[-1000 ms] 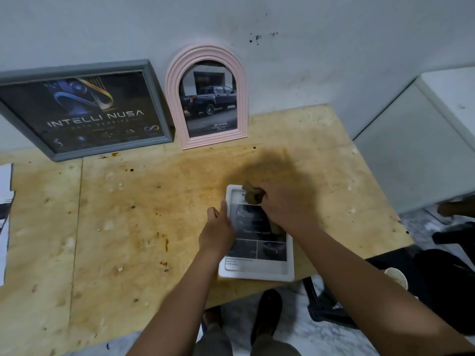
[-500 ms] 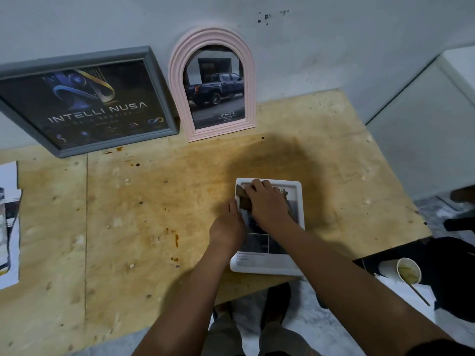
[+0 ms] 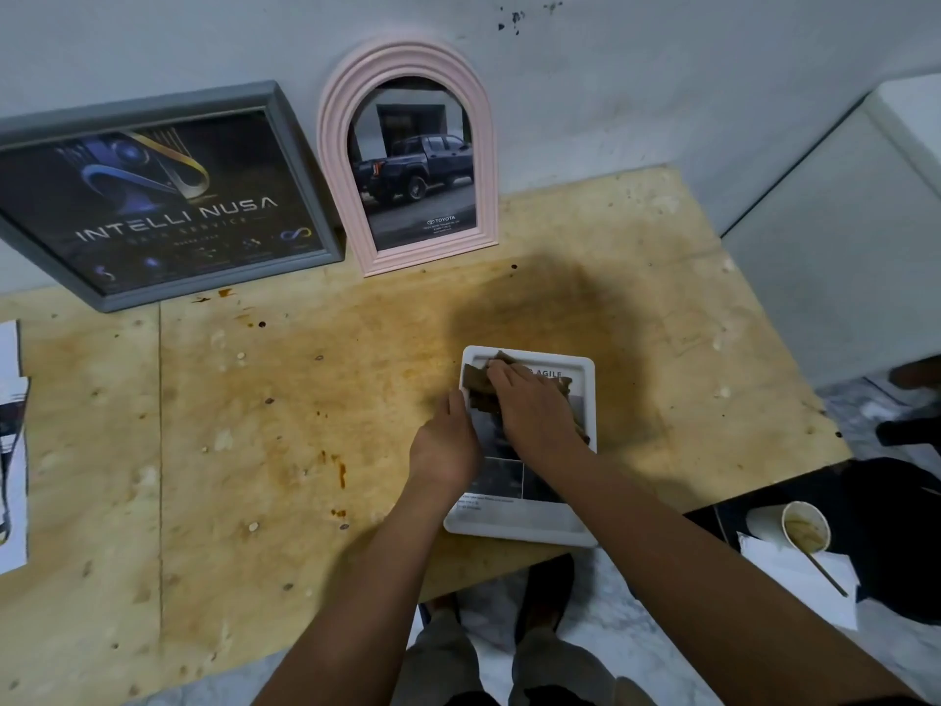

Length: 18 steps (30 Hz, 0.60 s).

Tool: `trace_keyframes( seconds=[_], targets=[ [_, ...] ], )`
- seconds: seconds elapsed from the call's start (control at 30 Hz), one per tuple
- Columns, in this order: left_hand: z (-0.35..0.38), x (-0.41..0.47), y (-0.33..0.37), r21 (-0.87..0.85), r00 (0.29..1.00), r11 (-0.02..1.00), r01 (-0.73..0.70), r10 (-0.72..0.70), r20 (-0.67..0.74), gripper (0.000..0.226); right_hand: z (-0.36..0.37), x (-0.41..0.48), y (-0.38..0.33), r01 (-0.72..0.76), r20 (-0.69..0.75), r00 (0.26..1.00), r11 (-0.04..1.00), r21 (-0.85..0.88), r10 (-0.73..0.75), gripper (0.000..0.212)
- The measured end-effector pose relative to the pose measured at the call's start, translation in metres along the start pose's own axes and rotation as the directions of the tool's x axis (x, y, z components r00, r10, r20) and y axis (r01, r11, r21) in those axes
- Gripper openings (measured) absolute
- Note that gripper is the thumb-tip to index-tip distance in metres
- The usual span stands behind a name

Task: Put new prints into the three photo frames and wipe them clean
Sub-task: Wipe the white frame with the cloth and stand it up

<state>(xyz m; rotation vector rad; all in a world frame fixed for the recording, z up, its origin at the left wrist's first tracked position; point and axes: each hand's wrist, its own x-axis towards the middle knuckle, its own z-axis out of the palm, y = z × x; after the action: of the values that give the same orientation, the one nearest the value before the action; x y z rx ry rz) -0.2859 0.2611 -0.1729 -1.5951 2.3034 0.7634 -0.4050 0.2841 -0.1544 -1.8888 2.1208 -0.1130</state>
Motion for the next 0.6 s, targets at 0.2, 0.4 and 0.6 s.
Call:
trace_keyframes(
  seconds=[0.2,0.4,0.6],
  targets=[
    [0.006,0.003,0.001,0.072,0.999,0.996,0.046,-0.047,0.008,0.061,-0.005,-0.015,0.013,-0.167,-0.034,0.985,0.986,0.015,0.168,0.031],
    [0.004,0.001,0.003,0.046,0.997,0.996,0.074,-0.074,-0.007,0.060,-0.018,-0.018,0.027,-0.359,0.080,0.932,0.931,0.069,0.354,0.024],
    [0.000,-0.001,0.003,-0.044,0.998,0.997,0.066,-0.067,-0.001,0.053,-0.073,-0.018,0.057,-0.603,0.190,0.773,0.606,0.519,0.606,0.022]
  ],
)
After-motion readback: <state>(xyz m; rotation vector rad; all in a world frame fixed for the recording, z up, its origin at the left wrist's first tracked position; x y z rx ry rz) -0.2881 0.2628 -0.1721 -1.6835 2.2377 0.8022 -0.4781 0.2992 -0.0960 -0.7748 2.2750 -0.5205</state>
